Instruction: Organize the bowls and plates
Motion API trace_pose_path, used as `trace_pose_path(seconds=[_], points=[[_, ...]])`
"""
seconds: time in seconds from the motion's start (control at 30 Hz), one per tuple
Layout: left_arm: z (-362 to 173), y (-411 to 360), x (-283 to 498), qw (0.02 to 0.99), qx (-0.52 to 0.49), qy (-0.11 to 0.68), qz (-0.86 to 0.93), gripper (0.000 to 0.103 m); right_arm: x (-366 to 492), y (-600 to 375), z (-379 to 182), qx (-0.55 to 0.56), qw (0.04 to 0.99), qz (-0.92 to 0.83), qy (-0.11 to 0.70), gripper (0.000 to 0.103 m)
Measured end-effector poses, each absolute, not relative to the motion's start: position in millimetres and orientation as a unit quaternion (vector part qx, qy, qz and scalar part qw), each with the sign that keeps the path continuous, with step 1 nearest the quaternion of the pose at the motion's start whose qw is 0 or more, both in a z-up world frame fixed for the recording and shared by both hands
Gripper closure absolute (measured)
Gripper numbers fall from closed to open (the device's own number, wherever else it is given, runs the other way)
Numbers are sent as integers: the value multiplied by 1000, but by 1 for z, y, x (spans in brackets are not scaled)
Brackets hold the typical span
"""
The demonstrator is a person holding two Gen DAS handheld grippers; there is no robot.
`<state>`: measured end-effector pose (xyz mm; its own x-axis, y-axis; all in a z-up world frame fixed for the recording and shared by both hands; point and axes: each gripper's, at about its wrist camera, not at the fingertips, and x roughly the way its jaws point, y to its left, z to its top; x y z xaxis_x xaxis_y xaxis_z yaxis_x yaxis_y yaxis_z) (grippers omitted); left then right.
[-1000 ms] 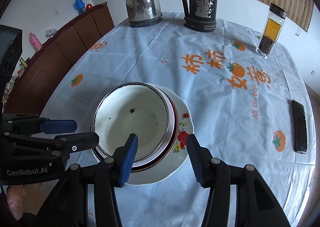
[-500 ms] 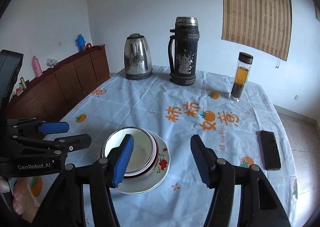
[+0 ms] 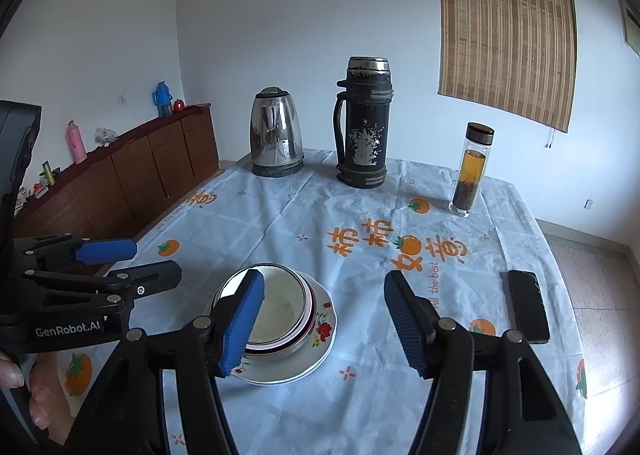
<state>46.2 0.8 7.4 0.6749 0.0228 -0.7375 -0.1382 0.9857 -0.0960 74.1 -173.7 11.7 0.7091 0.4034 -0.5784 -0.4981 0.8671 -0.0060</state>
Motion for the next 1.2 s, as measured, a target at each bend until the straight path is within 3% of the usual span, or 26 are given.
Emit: trace_pose_path(seconds=[0.87,1.2], points=[[20,-7,31,918,-49,391,44,37,57,-179,25,-77,930,239,270,38],[20,-10,31,916,-37,398,41,32,55,-180,27,-75,930,237,269,38]])
